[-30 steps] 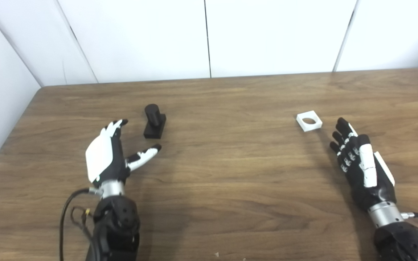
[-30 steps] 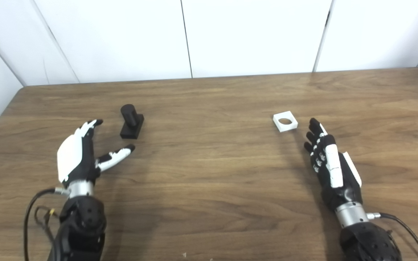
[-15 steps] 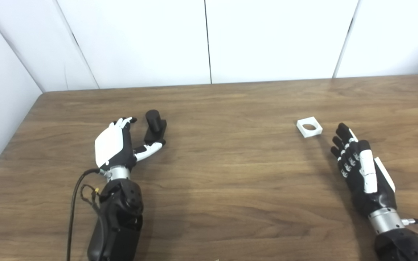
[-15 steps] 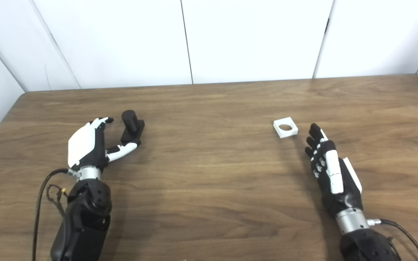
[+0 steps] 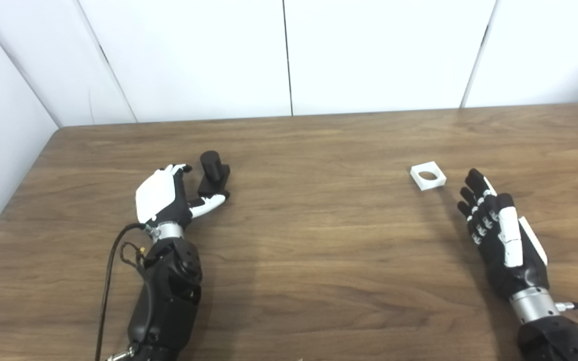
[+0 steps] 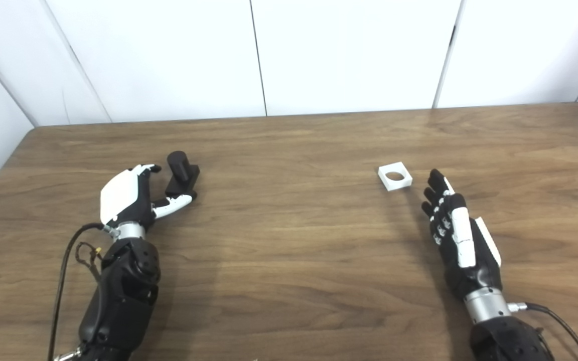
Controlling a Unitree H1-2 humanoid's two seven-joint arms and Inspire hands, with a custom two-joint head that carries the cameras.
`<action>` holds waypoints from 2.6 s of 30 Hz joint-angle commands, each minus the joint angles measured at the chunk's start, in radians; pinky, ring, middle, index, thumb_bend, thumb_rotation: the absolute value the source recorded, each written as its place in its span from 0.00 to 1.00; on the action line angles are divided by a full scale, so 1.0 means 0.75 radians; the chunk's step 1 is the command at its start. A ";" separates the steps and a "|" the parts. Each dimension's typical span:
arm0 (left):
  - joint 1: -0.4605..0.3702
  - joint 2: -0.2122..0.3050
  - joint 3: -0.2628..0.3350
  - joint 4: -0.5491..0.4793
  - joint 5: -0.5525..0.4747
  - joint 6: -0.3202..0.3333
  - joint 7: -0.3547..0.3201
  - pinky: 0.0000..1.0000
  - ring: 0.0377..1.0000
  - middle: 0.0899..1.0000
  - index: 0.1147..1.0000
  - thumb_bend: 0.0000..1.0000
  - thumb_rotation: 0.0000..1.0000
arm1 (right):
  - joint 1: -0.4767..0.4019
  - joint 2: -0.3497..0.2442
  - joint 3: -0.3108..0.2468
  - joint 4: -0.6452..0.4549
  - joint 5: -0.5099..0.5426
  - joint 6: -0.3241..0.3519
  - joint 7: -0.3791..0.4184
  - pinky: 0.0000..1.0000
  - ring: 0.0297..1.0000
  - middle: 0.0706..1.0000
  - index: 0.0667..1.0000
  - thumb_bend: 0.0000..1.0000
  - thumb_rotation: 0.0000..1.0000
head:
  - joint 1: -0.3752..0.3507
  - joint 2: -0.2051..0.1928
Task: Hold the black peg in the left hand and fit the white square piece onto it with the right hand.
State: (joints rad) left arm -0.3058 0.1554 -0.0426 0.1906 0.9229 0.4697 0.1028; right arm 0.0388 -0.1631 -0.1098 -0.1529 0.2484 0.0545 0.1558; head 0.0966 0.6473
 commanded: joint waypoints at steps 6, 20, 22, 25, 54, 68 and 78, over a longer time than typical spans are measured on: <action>-0.086 0.018 -0.001 0.008 0.057 0.000 0.047 0.95 0.98 0.92 0.76 0.81 0.50 | -0.014 0.015 -0.002 0.000 0.009 -0.044 0.000 1.00 1.00 1.00 0.97 0.59 1.00 | 0.001 0.003; -0.086 -0.007 -0.007 0.009 0.072 0.000 0.051 0.95 0.98 0.91 0.74 0.82 0.51 | -0.002 0.005 -0.002 -0.009 0.022 -0.047 0.016 1.00 1.00 1.00 0.97 0.58 1.00 | 0.004 0.013; -0.083 -0.009 -0.009 0.007 0.077 0.000 0.061 0.94 0.97 0.91 0.73 0.81 0.49 | -0.002 0.002 -0.001 -0.010 0.021 -0.048 0.019 1.00 1.00 1.00 0.97 0.58 1.00 | 0.004 0.014; -0.080 -0.015 -0.007 0.003 0.080 0.000 0.065 0.94 0.97 0.91 0.73 0.79 0.49 | -0.004 -0.003 0.000 -0.006 0.025 -0.050 0.027 1.00 1.00 1.00 0.98 0.58 1.00 | 0.005 0.016; -0.100 -0.038 -0.032 0.097 -0.015 -0.004 0.188 0.83 0.94 0.86 0.66 0.70 0.30 | -0.007 -0.034 0.004 -0.033 0.019 -0.016 0.026 1.00 1.00 1.00 0.97 0.62 1.00 | 0.011 0.020; -0.094 -0.027 -0.053 0.084 -0.069 -0.004 0.219 0.84 0.94 0.86 0.60 0.68 0.17 | -0.016 -0.056 0.000 -0.033 0.009 -0.024 0.033 0.99 1.00 1.00 0.97 0.65 1.00 | 0.025 0.020; -0.082 -0.028 -0.046 0.065 -0.032 -0.001 0.209 0.83 0.95 0.85 0.61 0.71 0.14 | -0.017 -0.067 -0.001 -0.041 0.028 -0.016 0.046 1.00 1.00 1.00 0.98 0.65 1.00 | 0.030 0.022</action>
State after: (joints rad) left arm -0.3550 0.1110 -0.0837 0.2507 0.8686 0.4504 0.2577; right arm 0.0449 -0.2068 -0.1047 -0.1560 0.2539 0.0603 0.1801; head 0.1181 0.6627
